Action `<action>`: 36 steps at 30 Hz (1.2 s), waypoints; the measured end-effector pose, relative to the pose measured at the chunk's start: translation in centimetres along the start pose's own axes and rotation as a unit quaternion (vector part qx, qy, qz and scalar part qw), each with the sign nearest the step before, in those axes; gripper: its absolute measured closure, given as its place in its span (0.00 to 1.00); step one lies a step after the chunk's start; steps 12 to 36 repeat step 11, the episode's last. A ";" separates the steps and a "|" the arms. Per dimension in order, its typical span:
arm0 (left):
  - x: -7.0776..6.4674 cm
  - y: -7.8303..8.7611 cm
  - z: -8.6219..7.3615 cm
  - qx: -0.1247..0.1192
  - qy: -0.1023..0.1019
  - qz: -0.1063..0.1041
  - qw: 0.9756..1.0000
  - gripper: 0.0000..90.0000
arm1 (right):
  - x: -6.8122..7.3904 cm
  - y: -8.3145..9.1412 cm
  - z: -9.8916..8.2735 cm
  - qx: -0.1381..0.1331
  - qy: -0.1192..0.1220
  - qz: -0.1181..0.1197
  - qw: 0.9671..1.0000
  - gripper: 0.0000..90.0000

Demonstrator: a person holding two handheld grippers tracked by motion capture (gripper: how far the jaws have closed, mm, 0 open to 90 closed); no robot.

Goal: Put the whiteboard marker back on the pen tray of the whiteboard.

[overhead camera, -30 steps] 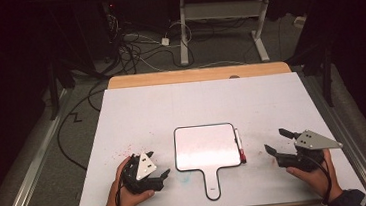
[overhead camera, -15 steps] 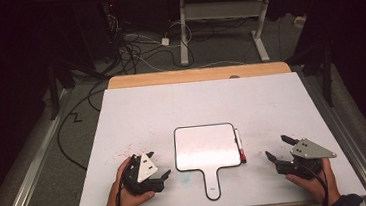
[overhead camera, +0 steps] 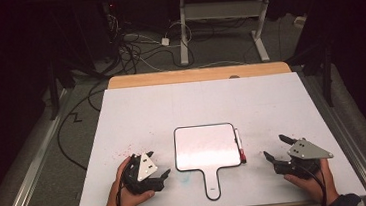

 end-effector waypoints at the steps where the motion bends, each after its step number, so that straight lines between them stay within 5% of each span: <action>1: 0.0 0.0 0.0 0.001 0.000 0.000 1.000 0.22 | 0.0 -0.1 0.0 0.001 0.000 0.000 1.000 0.29; 36: 0.4 -0.1 -0.3 0.003 0.012 0.006 1.000 0.22 | 0.1 -0.6 0.0 0.002 0.002 0.003 1.000 0.29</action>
Point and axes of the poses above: each handheld gripper's, and its own axes: y roughly backward along the jaws, z roughly out of its top, x roughly to its left, the point moved 3 cm from there along -y, roughly forward along the jaws, and after that the axes turned 7 degrees about -y, right-handed, at the moved point
